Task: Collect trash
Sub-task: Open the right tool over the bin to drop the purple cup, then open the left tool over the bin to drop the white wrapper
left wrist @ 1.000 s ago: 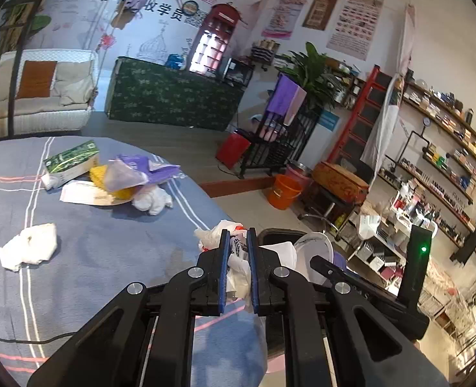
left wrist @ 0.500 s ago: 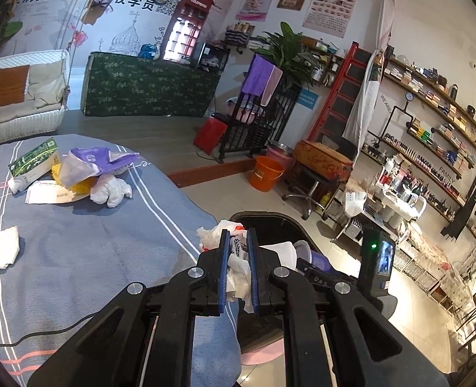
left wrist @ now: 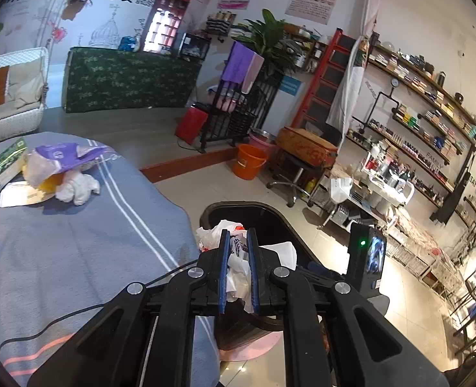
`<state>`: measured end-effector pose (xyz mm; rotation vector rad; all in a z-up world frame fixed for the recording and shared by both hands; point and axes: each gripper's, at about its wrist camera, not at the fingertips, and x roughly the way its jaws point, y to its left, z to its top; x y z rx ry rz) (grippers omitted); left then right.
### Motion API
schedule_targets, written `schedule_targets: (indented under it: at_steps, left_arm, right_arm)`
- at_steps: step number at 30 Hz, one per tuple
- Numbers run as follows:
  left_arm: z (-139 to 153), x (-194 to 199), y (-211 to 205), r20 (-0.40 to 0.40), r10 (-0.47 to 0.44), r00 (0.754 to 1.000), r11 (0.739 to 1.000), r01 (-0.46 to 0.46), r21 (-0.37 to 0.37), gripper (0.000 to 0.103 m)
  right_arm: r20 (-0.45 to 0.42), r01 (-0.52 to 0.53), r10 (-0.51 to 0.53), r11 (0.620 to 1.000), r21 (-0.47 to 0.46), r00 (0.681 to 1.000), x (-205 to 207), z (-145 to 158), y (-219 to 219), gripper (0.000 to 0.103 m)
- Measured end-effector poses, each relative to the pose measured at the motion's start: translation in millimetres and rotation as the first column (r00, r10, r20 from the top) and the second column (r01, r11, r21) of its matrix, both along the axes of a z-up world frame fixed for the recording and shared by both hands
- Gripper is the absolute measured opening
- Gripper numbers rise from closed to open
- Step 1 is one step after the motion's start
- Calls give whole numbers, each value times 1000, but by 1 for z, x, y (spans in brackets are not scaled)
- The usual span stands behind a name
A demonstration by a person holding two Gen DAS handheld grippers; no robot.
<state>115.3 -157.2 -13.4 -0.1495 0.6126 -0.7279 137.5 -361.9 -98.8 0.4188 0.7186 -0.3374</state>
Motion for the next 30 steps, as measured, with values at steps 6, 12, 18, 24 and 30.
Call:
schedule_targets:
  at_steps: [6,12,18,24,30]
  left_arm:
    - [-9,8,-29,-41,-98,994,995,97,-8,11]
    - [-22,21,-59,-113,-186,976,983,184,-21,11]
    - [-33,26,-91,-142,-242,960,969,246,10,11]
    - [-54,30,-116,-183,-265,947,955,284,85,11]
    - [-67,32,-124,-218,-279,935,944,309,117,32]
  right_arm:
    - [51,28,-26,999,-42,998,-22,28,-6,80]
    - [90,85,-81,995,-43,993,-47,44,-26,82]
    - [87,155,-152,987,-29,985,-62,43,-49,82]
    - [88,200,-199,980,-6,976,-72,41,-65,82]
    - [94,223,-223,975,4,970,-75,39,-70,82]
